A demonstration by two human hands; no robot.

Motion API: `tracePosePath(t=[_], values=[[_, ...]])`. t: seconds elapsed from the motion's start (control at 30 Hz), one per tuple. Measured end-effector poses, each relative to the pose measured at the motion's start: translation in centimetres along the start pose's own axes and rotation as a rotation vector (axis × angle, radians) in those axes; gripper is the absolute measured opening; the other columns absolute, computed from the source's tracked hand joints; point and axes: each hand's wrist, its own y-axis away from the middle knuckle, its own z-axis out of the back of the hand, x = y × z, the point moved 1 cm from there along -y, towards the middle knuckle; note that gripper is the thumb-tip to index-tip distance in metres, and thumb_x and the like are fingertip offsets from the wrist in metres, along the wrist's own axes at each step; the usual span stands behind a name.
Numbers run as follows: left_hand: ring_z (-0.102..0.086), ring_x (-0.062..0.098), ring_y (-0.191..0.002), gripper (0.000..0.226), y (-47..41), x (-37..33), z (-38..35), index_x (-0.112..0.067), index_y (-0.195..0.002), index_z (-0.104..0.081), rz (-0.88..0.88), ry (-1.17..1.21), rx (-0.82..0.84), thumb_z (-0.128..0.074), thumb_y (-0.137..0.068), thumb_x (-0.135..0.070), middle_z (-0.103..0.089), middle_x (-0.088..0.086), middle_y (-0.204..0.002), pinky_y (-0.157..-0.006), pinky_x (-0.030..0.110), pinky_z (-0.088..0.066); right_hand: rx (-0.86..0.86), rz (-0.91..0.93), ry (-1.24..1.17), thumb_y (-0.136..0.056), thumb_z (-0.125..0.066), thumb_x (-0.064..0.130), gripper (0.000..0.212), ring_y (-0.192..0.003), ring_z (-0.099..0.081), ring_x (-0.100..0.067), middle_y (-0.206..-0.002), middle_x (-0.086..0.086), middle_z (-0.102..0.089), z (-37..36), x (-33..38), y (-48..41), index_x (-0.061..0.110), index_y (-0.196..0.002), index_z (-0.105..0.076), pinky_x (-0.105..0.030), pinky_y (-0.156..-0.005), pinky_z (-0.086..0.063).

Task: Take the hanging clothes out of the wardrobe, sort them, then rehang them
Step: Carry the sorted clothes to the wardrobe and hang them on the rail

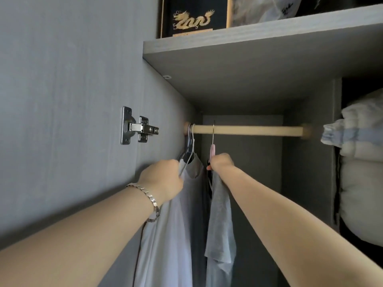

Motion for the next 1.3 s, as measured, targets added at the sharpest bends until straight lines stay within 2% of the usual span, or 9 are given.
tracePosePath(t=[0.13, 0.3, 0.43, 0.57, 0.7, 0.87, 1.03, 1.17, 1.3], values=[[-0.06, 0.03, -0.098, 0.019, -1.0, 0.8, -1.0, -0.011, -0.099, -0.057, 0.021, -0.002, 0.006, -0.042, -0.095, -0.021, -0.064, 0.01, -0.104, -0.08, 0.033, -0.048, -0.024, 0.056, 0.083, -0.095, -0.042, 0.012, 0.035, -0.121, -0.053, -0.032, -0.128, -0.02, -0.057, -3.1, -1.1, -1.8, -0.005, -0.123, -0.053, -0.03, -0.095, -0.043], [-0.061, 0.029, -0.094, 0.015, -1.3, 1.4, -1.4, -0.011, -0.096, -0.056, 0.024, 0.002, -0.034, -0.042, -0.092, -0.017, -0.066, 0.009, -0.1, -0.079, 0.034, -0.05, 0.078, 0.143, 0.217, -0.092, -0.048, 0.026, 0.047, -0.123, -0.05, -0.033, -0.133, -0.017, -0.053, -5.6, 0.0, -2.1, 0.006, -0.135, -0.045, -0.037, -0.102, -0.04], [-0.061, 0.029, -0.096, 0.014, -0.7, 1.2, -1.2, -0.014, -0.098, -0.056, -0.011, -0.01, -0.047, -0.043, -0.093, -0.019, -0.066, 0.008, -0.102, -0.078, 0.033, -0.048, 0.049, 0.127, 0.17, -0.099, -0.034, 0.036, 0.047, -0.127, -0.046, -0.032, -0.135, -0.017, -0.051, -4.8, 0.0, -1.3, 0.007, -0.132, -0.049, -0.037, -0.107, -0.034], [-0.058, 0.029, -0.083, 0.018, 0.7, 0.3, -1.3, -0.016, -0.08, -0.051, -0.076, 0.067, -0.052, -0.041, -0.094, -0.023, -0.064, 0.007, -0.093, -0.067, 0.029, -0.043, 0.033, 0.119, 0.178, -0.1, -0.034, 0.029, 0.034, -0.117, -0.054, -0.033, -0.116, -0.019, -0.061, -1.7, -2.4, 2.3, 0.007, -0.087, -0.058, -0.027, -0.084, -0.039], [-0.048, 0.024, -0.074, 0.03, 3.3, -0.8, -3.0, -0.016, -0.069, -0.04, -0.159, 0.044, 0.137, -0.037, -0.097, -0.027, -0.052, 0.003, -0.078, -0.064, 0.027, -0.034, 0.105, -0.013, 0.302, -0.093, -0.045, 0.013, 0.032, -0.115, -0.055, -0.028, -0.124, -0.014, -0.059, 0.9, -6.7, 7.7, 0.004, -0.121, -0.059, -0.032, -0.095, -0.043], [-0.058, 0.022, -0.091, 0.016, 7.8, -4.0, -6.1, -0.017, -0.091, -0.051, -0.259, -0.109, 0.373, -0.041, -0.096, -0.028, -0.058, 0.003, -0.093, -0.071, 0.027, -0.039, 0.233, -0.177, 0.295, -0.092, -0.049, 0.01, 0.009, -0.066, -0.05, -0.014, -0.078, -0.002, -0.055, 4.9, -11.5, 16.5, 0.011, -0.095, -0.057, -0.018, -0.058, -0.041], [-0.06, 0.024, -0.083, 0.019, 14.6, -10.2, -8.3, -0.013, -0.091, -0.056, -0.39, -0.057, 0.505, -0.042, -0.094, -0.025, -0.056, 0.001, -0.076, -0.071, 0.027, -0.042, 0.248, -0.382, 0.251, -0.094, -0.045, 0.011, 0.021, -0.054, -0.045, -0.007, -0.064, 0.002, -0.049, 10.5, -16.5, 25.8, 0.013, -0.073, -0.048, -0.013, -0.048, -0.037], [-0.055, 0.023, -0.071, 0.02, 22.3, -17.1, -9.5, -0.012, -0.095, -0.059, -0.521, 0.03, 0.633, -0.041, -0.09, -0.019, -0.053, -0.002, -0.063, -0.058, 0.023, -0.037, 0.147, -0.419, 0.325, -0.092, -0.048, 0.012, 0.022, -0.058, -0.051, -0.007, -0.067, 0.005, -0.055, 16.1, -22.1, 35.8, 0.002, -0.105, -0.064, -0.017, -0.054, -0.041], [-0.062, 0.024, -0.081, 0.021, 32.7, -26.3, -9.7, -0.013, -0.095, -0.06, -0.699, 0.117, 0.747, -0.041, -0.085, -0.014, -0.067, 0.004, -0.087, -0.069, 0.024, -0.041, -0.018, -0.607, 0.377, -0.091, -0.048, 0.012, 0.026, -0.055, -0.052, -0.007, -0.064, 0.004, -0.056, 22.7, -29.2, 49.3, -0.001, -0.105, -0.065, -0.015, -0.05, -0.041]])
